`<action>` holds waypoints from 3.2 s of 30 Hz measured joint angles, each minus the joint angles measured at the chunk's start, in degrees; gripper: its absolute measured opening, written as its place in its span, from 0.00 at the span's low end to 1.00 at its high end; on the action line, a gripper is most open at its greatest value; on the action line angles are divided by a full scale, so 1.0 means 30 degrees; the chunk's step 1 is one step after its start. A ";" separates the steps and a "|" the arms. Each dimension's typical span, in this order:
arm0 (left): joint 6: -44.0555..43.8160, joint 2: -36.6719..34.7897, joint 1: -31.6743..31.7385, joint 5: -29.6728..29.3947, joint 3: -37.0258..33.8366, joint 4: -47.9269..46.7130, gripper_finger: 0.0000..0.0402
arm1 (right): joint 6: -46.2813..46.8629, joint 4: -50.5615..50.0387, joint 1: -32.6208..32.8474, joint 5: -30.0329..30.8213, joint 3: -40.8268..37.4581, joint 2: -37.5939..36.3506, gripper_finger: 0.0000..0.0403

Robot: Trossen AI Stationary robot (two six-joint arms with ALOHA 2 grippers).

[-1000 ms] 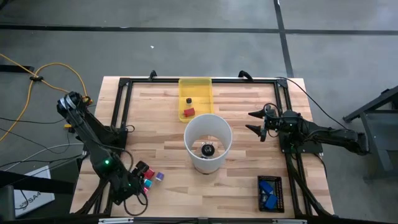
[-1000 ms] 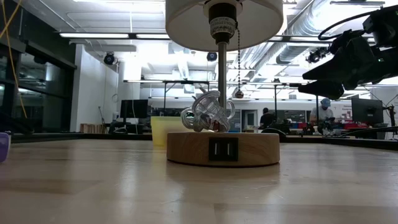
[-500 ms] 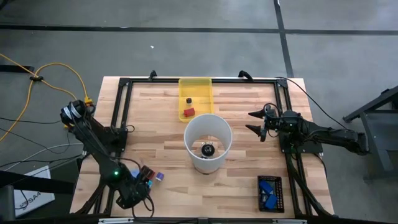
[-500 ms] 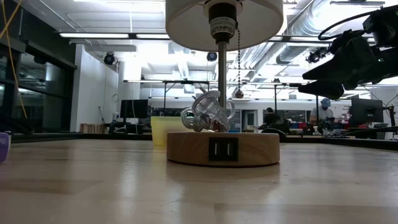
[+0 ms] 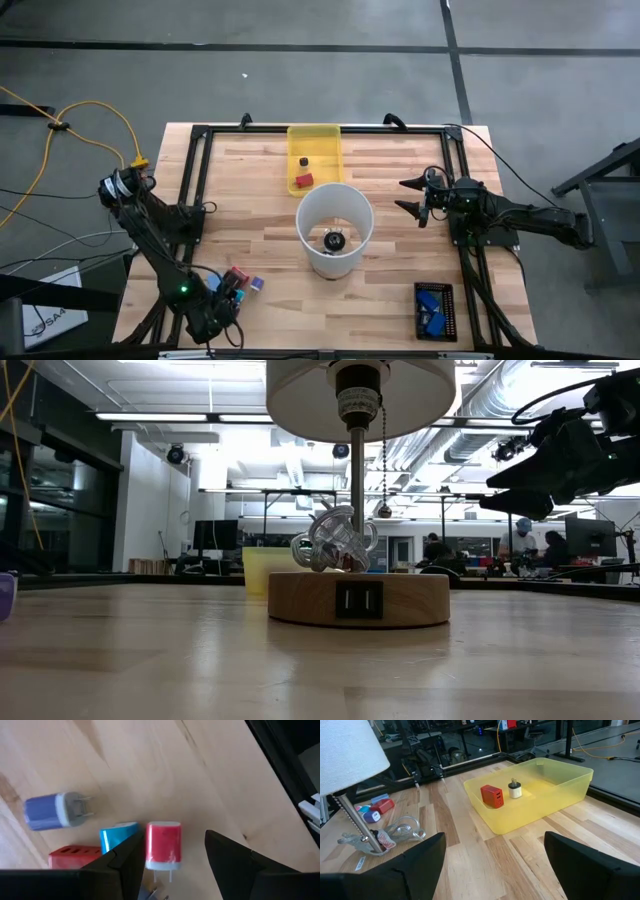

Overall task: Pick & Place Office items
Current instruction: Put the pink charger adapter into the yellow bin

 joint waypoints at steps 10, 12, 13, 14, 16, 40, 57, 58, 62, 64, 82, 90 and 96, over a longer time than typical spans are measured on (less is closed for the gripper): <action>-0.0037 0.0826 0.0000 -0.0169 -0.0015 0.0057 0.48 | 0.0002 0.0000 0.0002 -0.0004 0.0000 0.0006 0.81; -0.0044 0.0819 0.0005 -0.0275 -0.0015 0.0068 0.48 | 0.0000 0.0000 -0.0002 0.0002 0.0000 0.0004 0.81; -0.0073 0.0819 0.0029 -0.0333 -0.0015 0.0034 0.48 | 0.0005 0.0000 0.0002 0.0002 0.0000 0.0002 0.81; -0.0121 0.0819 0.0029 -0.0350 -0.0015 -0.0019 0.48 | 0.0007 -0.0001 0.0002 0.0002 0.0000 0.0000 0.81; -0.0369 0.0845 0.0033 -0.0350 -0.0015 -0.0014 0.48 | 0.0007 0.0000 -0.0002 0.0002 0.0000 0.0004 0.81; -0.1035 0.1737 0.0036 -0.0135 -0.0175 -0.0017 0.48 | 0.0002 0.0000 -0.0001 0.0002 0.0000 0.0000 0.81; -0.1027 0.1737 0.0036 -0.0146 -0.0175 -0.0024 0.35 | 0.0007 0.0000 0.0002 0.0001 0.0000 0.0001 0.81; -0.1027 0.1737 0.0036 -0.0146 -0.0175 -0.0024 0.34 | 0.0006 0.0000 0.0002 0.0002 0.0000 0.0000 0.81; -0.1027 0.1737 0.0036 -0.0146 -0.0175 -0.0025 0.34 | 0.0002 0.0000 -0.0004 0.0002 0.0000 0.0000 0.81; -0.1027 0.1737 0.0036 -0.0149 -0.0175 -0.0032 0.34 | 0.0000 0.0000 -0.0005 -0.0005 0.0000 0.0000 0.81; -0.0220 -0.0961 0.0399 -0.0812 -0.0131 0.0129 0.33 | 0.0000 0.0000 0.0002 0.0002 0.0000 0.0000 0.81; 0.0976 -0.2591 0.1401 -0.1727 -0.0109 0.0074 0.33 | 0.0000 0.0000 0.0002 0.0001 0.0000 0.0000 0.81; 0.0989 -0.2576 0.2625 -0.1327 -0.0109 -0.0176 0.33 | 0.0000 0.0000 -0.0005 0.0000 0.0000 0.0001 0.81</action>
